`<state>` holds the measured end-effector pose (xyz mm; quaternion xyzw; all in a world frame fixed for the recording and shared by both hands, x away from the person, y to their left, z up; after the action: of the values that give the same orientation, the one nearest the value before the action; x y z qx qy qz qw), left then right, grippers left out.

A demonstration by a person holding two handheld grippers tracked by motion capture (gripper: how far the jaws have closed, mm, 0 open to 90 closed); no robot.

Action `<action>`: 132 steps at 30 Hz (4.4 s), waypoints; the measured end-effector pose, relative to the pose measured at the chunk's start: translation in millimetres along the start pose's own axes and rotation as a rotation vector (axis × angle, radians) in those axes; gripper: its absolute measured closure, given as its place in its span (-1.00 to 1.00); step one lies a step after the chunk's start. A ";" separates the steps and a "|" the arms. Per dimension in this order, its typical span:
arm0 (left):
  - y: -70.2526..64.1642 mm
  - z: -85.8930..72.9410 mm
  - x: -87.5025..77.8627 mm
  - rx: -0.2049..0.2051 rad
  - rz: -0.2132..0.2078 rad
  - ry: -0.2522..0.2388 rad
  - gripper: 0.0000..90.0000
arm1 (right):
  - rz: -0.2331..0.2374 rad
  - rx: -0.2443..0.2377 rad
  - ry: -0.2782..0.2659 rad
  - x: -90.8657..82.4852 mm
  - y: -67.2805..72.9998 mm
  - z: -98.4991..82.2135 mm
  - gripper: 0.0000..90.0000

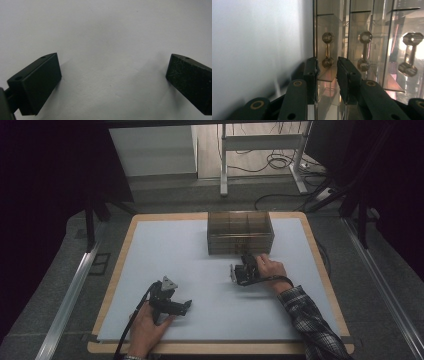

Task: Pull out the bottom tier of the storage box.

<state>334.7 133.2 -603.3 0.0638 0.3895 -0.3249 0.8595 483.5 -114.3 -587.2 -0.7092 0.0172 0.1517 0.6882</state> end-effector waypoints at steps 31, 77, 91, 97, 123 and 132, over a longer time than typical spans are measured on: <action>0.0 0.0 -0.1 0.000 0.000 0.001 -1.00 | -0.009 -0.006 -0.020 -13.9 2.4 5.8 0.77; 0.0 0.0 -0.1 0.000 0.000 0.001 -1.00 | 0.154 0.120 -0.077 -40.2 -3.2 1.7 0.49; 0.0 0.0 0.0 0.000 0.000 0.001 -1.00 | 0.291 0.260 -0.112 -41.5 -17.0 -3.6 0.45; 0.0 0.0 0.0 0.000 0.000 0.001 -1.00 | 0.363 0.325 -0.128 -40.2 -23.2 -8.2 0.44; 0.0 0.0 0.0 0.001 0.000 0.001 -1.00 | 0.733 0.522 -0.212 -25.4 -52.7 -42.3 0.55; 0.0 0.0 0.0 0.000 0.000 0.001 -1.00 | 0.844 0.514 -0.214 -10.6 -50.0 -58.6 0.59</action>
<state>334.7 133.2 -603.3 0.0640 0.3898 -0.3251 0.8592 496.3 -171.2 -535.8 -0.4285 0.2684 0.4794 0.7173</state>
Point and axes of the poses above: each handheld gripper's, and its own axes: x roughly forward along the jaws, z roughly out of its top, y roughly to its left, the point moved 7 cm from there along x, roughly forward along the jaws, and after that the axes turned 7 degrees about -z, right-handed, at the moved point
